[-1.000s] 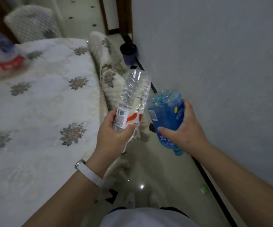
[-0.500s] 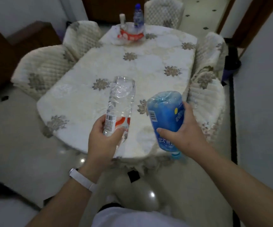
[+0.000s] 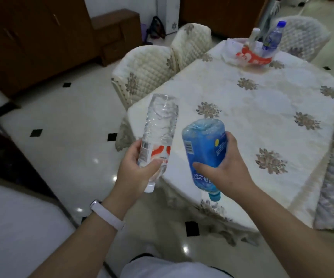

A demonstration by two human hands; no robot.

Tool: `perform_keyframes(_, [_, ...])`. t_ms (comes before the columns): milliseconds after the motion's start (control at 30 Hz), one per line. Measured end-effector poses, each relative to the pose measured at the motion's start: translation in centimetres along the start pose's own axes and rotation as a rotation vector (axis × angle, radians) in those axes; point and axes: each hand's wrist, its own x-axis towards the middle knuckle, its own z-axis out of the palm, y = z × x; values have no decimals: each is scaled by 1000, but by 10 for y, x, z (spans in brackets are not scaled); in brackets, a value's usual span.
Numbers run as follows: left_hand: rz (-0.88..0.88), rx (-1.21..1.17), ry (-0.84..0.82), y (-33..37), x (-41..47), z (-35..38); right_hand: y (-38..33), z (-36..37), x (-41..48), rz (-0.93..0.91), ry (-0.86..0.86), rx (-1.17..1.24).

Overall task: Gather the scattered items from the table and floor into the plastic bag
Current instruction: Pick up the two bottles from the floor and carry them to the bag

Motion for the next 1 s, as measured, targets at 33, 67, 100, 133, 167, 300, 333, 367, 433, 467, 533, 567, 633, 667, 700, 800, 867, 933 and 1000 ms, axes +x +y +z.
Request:
perform_keyframes(33, [-9,-8,6,2,7,-14,-10,14,7,-11,-15,1])
perform_keyframes(67, [-11,-21,12,4,13,-28,-19,27,13,-23,-30,-3])
perform_keyframes(100, [-12,-30,15,5,18,-41,-28,39,19,-35,-45,-4])
perform_keyframes(133, [-18,-40,16,8,22,-53,-36,50,25,-44,-56,-2])
perform_keyframes(167, [-21,-46,18,9,26,-65,-43,61,32,-51,-66,3])
perform_keyframes(300, [-15,-47,90,13,40,-109,-68,105,61,-81,-137,-5])
perform_keyframes(333, [-13,-52,119,14,43,-119,-73,117,69,-91,-158,-11])
perform_keyframes(367, [-14,-63,147,15,47,-130,-78,129,77,-99,-179,-12])
perform_keyframes(433, [-21,-97,198,15,57,-151,-88,155,97,-110,-225,0])
perform_keyframes(467, [-30,-116,228,15,63,-162,-93,168,109,-110,-250,9])
perform_keyframes(533, [-45,-163,294,15,78,-183,-102,194,133,-117,-301,36])
perform_keyframes(567, [-51,-178,328,16,87,-193,-106,207,146,-124,-325,54])
perform_keyframes(633, [-62,-175,386,18,108,-214,-115,235,173,-134,-364,82])
perform_keyframes(667, [-68,-170,412,19,121,-225,-120,250,188,-139,-381,89])
perform_keyframes(700, [-78,-170,443,20,135,-236,-124,264,204,-146,-395,91])
perform_keyframes(800, [-127,-143,509,32,178,-266,-143,302,254,-152,-434,98])
perform_keyframes(867, [-149,-96,521,42,208,-282,-156,321,288,-165,-444,104])
perform_keyframes(933, [-156,-64,531,52,238,-296,-170,337,321,-171,-458,126])
perform_keyframes(1000, [-145,-44,543,58,269,-307,-183,351,353,-185,-476,141])
